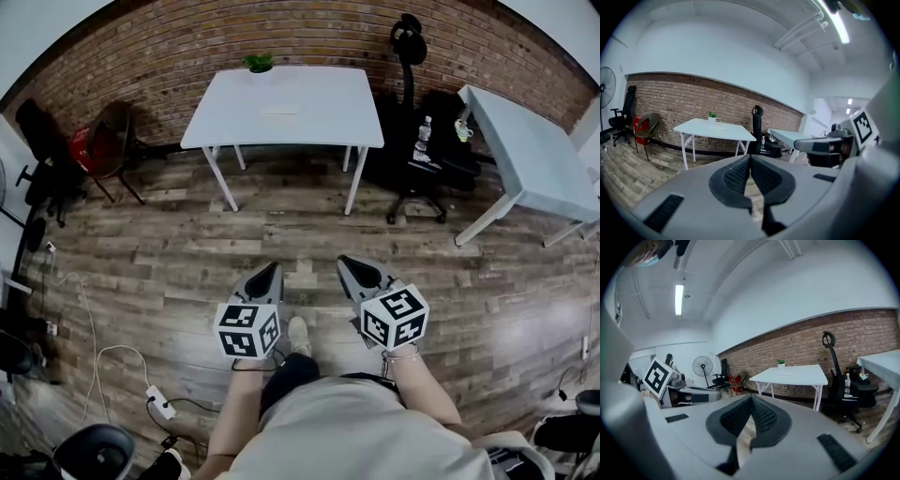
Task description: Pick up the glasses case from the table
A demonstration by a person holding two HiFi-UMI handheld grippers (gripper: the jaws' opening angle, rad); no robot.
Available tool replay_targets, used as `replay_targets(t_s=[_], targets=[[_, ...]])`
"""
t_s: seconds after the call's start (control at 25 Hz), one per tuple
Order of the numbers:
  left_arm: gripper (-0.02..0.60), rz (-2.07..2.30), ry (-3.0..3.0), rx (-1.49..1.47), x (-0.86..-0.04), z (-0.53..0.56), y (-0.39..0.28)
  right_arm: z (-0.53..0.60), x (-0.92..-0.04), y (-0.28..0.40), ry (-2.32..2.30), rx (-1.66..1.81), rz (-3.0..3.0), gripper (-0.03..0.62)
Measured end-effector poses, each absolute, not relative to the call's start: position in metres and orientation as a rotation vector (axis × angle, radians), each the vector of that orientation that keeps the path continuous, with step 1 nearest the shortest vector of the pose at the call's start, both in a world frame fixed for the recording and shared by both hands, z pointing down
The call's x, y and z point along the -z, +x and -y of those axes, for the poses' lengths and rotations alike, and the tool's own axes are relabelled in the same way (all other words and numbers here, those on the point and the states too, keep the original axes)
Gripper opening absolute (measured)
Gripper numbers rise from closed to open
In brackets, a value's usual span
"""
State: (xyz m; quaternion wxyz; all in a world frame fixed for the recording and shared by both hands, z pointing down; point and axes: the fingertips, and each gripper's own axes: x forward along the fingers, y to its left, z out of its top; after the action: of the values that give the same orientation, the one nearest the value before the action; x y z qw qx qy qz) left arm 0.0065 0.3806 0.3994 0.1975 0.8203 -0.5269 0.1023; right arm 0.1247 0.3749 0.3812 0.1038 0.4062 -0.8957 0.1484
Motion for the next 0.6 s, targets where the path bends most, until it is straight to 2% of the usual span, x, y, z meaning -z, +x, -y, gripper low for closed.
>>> replay_targets(t_s=[0.28,0.6], targets=[[0.009,1.414,2.353,-0.265,-0.387,-0.275,-0.031,-0.266,-0.363,0.089,1.314,-0.403,2.631,-0.003],[0.009,1.352,2.338,-0.237,-0.397,-0.213,-0.059,-0.203,-0.361,0.062,1.384,-0.381,2.619,-0.002]])
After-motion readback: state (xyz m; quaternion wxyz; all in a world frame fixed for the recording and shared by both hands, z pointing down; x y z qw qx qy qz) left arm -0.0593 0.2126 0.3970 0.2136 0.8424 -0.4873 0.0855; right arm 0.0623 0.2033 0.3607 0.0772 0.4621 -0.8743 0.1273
